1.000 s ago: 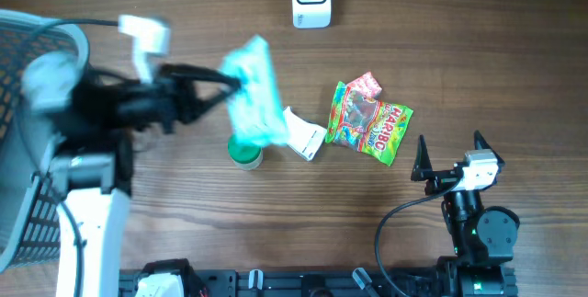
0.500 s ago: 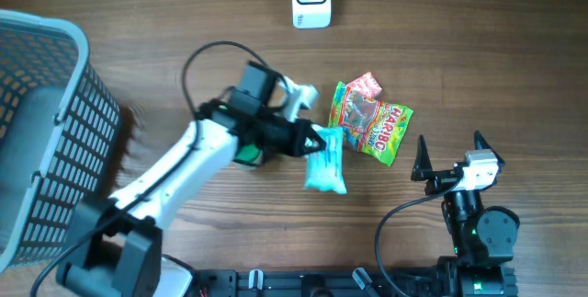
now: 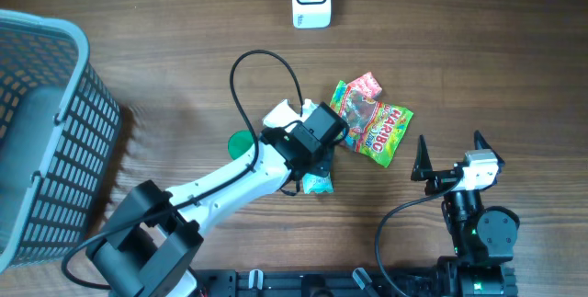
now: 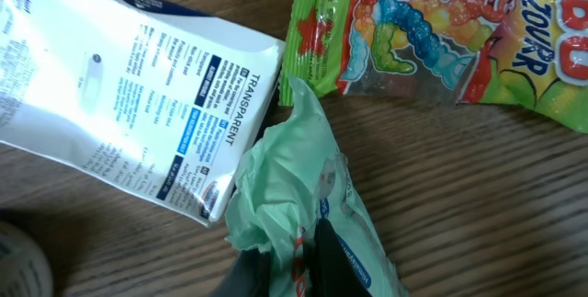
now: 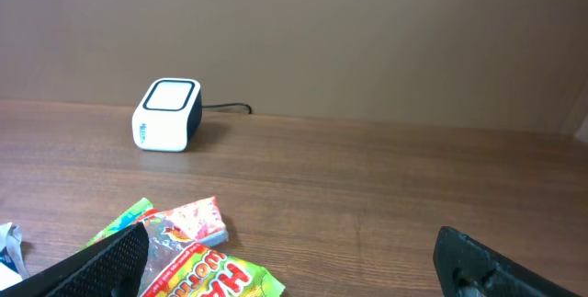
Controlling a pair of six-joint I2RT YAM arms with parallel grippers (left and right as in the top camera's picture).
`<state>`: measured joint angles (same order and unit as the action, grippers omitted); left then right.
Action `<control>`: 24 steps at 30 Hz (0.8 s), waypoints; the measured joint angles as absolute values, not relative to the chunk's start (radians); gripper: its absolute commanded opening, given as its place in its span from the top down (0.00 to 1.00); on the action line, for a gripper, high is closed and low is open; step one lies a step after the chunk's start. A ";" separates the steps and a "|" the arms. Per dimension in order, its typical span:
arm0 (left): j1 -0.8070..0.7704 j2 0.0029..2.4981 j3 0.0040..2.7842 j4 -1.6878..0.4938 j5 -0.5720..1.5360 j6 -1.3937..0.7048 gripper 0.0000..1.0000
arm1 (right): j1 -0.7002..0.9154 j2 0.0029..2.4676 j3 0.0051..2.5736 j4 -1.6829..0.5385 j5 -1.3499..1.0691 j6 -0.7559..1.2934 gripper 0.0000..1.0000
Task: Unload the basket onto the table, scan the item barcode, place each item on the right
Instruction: 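Carry the wipes pack out and lower it beside the green jar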
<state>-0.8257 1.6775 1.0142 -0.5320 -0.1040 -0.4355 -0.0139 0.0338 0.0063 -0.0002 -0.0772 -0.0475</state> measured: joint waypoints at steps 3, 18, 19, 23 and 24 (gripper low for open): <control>-0.836 1.678 1.017 -0.562 -0.153 -0.427 0.96 | -0.014 0.034 0.006 0.000 -0.077 -0.047 0.00; -0.836 1.678 1.176 -0.939 -0.300 -0.410 0.96 | -0.014 0.034 0.006 0.000 -0.078 -0.047 0.00; -0.836 1.678 1.192 -0.939 -0.302 -0.409 0.96 | -0.014 0.034 0.006 0.000 -0.078 -0.047 0.00; -0.836 1.678 1.200 -0.943 -0.289 -0.409 0.96 | -0.014 0.034 0.006 0.000 -0.078 -0.047 0.00; -0.836 1.678 1.200 -0.942 -0.287 -0.409 0.96 | -0.014 0.034 0.006 0.000 -0.078 -0.047 0.00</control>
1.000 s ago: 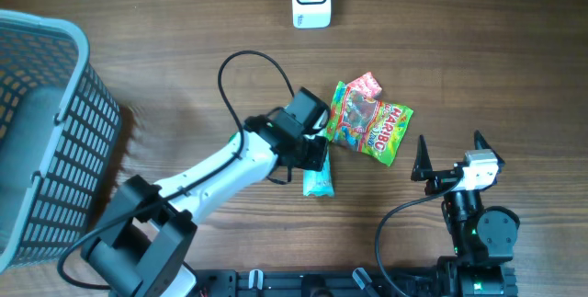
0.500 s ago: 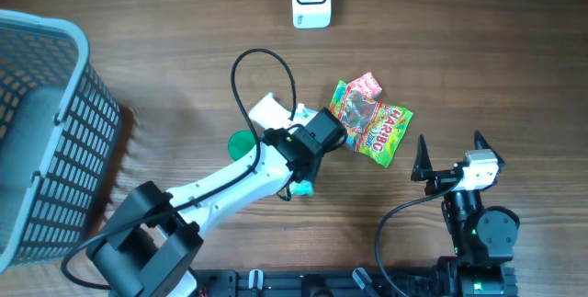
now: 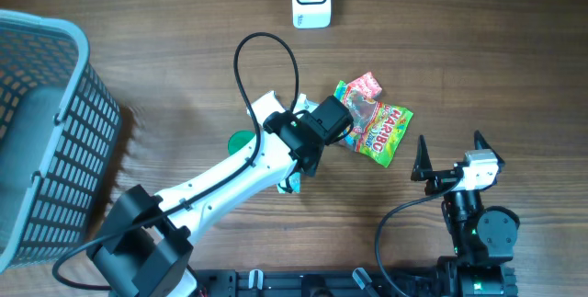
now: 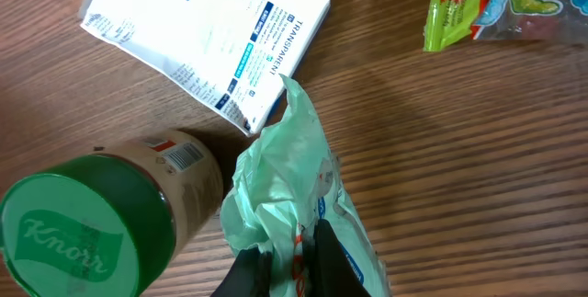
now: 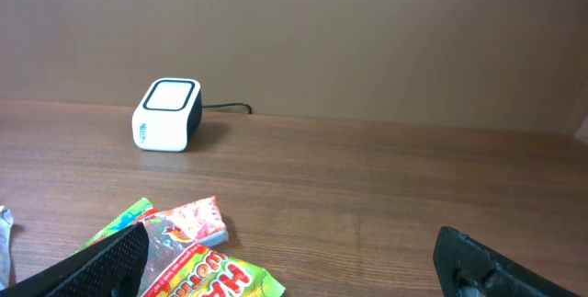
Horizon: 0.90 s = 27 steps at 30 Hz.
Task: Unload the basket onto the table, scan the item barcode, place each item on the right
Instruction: 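Carry the wipes pack out and lower it beside the green jar, then release the wipes pack and retract the left arm to rest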
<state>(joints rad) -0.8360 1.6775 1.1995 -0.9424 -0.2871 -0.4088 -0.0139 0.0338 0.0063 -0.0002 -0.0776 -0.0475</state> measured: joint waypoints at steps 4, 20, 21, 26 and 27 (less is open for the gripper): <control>-0.836 1.679 1.199 -0.879 -0.244 -0.409 0.96 | -0.014 0.034 0.006 0.000 -0.077 -0.047 0.00; -0.836 1.686 1.200 -0.646 -0.009 -0.424 0.00 | -0.014 0.034 0.006 0.000 -0.077 -0.047 0.00; -0.835 1.686 1.200 -0.639 -0.010 -0.427 0.00 | -0.014 0.034 0.006 0.000 -0.077 -0.047 0.00; -0.777 1.682 1.253 -0.680 -0.116 -0.427 0.00 | -0.014 0.034 0.006 0.000 -0.078 -0.047 0.00; -0.748 1.676 1.295 -0.705 -0.149 -0.421 0.00 | -0.014 0.034 0.006 -0.001 -0.077 -0.047 0.00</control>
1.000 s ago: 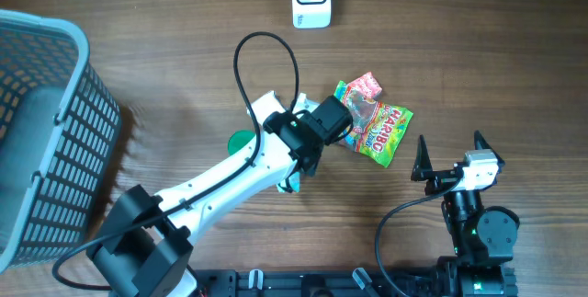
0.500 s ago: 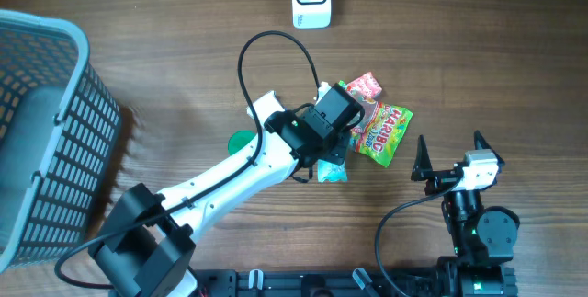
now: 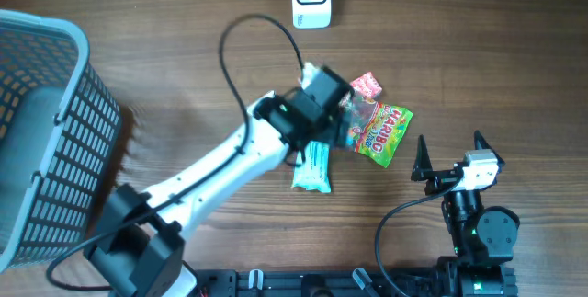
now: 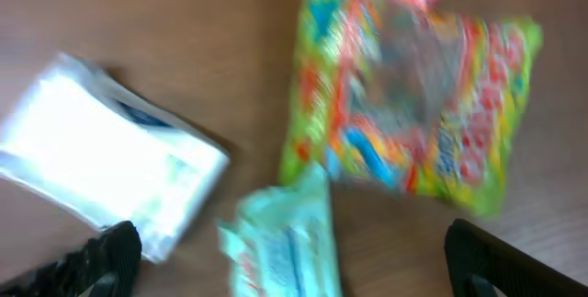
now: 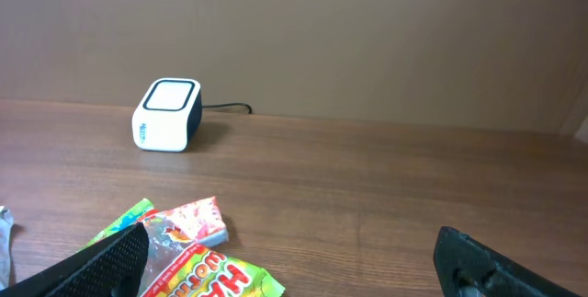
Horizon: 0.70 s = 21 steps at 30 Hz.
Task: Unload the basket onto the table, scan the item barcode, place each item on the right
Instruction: 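Release the wipes pack and retract the left arm to rest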
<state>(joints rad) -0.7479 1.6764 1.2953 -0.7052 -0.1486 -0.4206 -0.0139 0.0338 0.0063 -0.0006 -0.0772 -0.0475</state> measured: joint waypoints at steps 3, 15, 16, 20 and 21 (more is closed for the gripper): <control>-0.674 1.647 1.397 -0.725 -0.191 -0.387 0.00 | -0.014 0.034 0.006 -0.001 -0.077 -0.047 0.00; -0.290 1.597 1.921 -0.688 -0.393 -0.250 0.00 | -0.014 0.034 0.006 0.000 -0.077 -0.047 0.00; -0.258 1.597 1.967 -0.678 -0.415 -0.232 0.00 | -0.014 0.034 0.006 0.000 -0.077 -0.047 0.00; -0.093 1.592 2.122 -0.607 -0.484 -0.156 0.00 | -0.014 0.034 0.006 -0.001 -0.077 -0.047 0.00; -0.068 1.591 2.140 -0.580 -0.489 -0.147 0.00 | -0.014 0.034 0.006 0.000 -0.077 -0.047 0.00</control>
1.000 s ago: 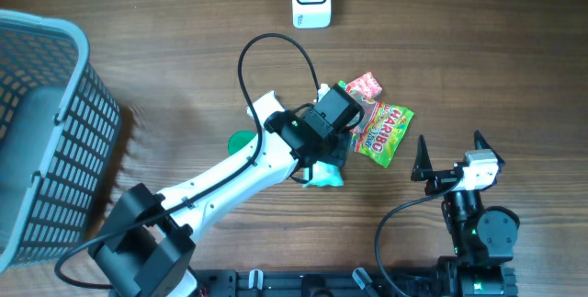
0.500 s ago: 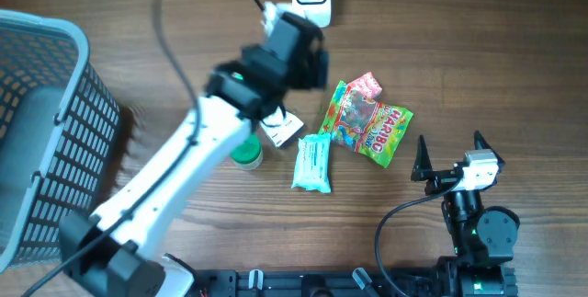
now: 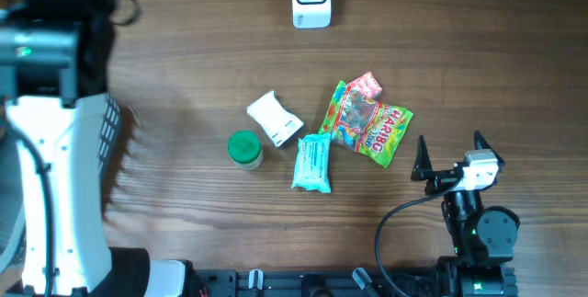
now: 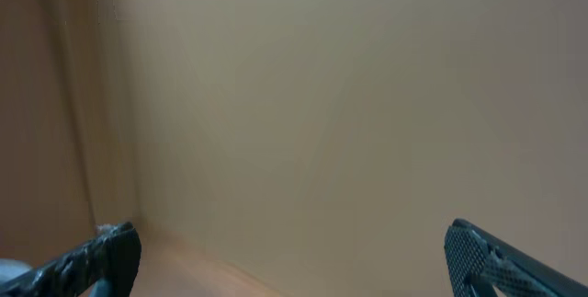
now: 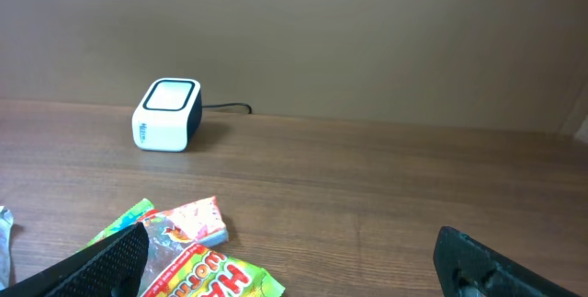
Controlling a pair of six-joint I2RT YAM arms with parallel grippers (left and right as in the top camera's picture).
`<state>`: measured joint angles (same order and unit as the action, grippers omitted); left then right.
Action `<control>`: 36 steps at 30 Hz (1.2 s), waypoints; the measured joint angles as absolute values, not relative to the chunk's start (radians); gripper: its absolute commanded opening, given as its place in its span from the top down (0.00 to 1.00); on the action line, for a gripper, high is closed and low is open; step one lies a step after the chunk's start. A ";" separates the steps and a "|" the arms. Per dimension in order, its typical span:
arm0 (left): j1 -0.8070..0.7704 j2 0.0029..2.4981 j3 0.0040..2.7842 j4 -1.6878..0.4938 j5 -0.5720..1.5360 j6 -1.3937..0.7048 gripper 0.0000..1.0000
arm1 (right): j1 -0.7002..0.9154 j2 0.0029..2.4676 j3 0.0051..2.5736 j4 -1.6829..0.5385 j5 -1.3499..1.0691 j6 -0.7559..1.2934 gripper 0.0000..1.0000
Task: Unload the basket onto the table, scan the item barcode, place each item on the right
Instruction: 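Release the wipes pack and retract the left arm to rest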
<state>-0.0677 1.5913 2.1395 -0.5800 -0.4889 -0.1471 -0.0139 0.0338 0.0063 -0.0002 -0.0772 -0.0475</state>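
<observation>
The white barcode scanner stands at the table's far edge, also seen as the scanner [image 5: 167, 114]. A mint-green packet [image 3: 311, 162] lies flat mid-table. Around it are a white pouch [image 3: 274, 118], a green-lidded jar [image 3: 244, 149], a Haribo bag [image 3: 372, 126] and a small pink packet [image 3: 367, 84]. My left arm [image 3: 46, 131] is raised at the far left. Its gripper [image 4: 294, 265] is open, holds nothing and faces a beige wall. My right gripper [image 3: 450, 155] is open near the front edge, right of the Haribo bag [image 5: 197, 274].
A grey mesh basket [image 3: 112, 124] at the left edge is mostly hidden behind the left arm. The scanner's cable [image 5: 230, 108] runs along the back of the table. Bare wood lies between the scanner and the items.
My left arm was over the packet and the Haribo bag; now it is raised at the far left, its camera on the wall. The items and the right arm have not moved.
First my left gripper was shut on the mint-green packet beside the white pouch. Then it still held the packet, near the jar. Then it was open above the items, the packet lying flat on the table. Now the arm is away at the left.
</observation>
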 measured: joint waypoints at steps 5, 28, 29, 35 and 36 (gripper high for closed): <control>0.002 1.584 2.218 -0.436 -0.505 -0.123 0.00 | -0.014 0.034 0.006 -0.001 -0.077 -0.047 0.00; 0.001 0.640 1.599 -0.437 -0.435 -0.038 0.00 | -0.014 0.034 0.006 -0.001 -0.078 -0.047 0.00; 0.001 0.596 1.542 -0.411 -0.427 -0.056 0.00 | -0.014 0.034 0.006 0.000 -0.077 -0.047 0.00; 0.001 0.392 1.266 -0.206 -0.412 -0.123 0.00 | -0.014 0.034 0.006 -0.001 -0.078 -0.047 0.00; 0.001 0.371 1.215 -0.150 -0.410 -0.130 0.00 | -0.014 0.034 0.006 0.000 -0.077 -0.047 0.00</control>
<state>0.0013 0.3710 1.2148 -0.1501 -0.4099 -0.1295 -0.0139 0.0338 0.0063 -0.0002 -0.0772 -0.0475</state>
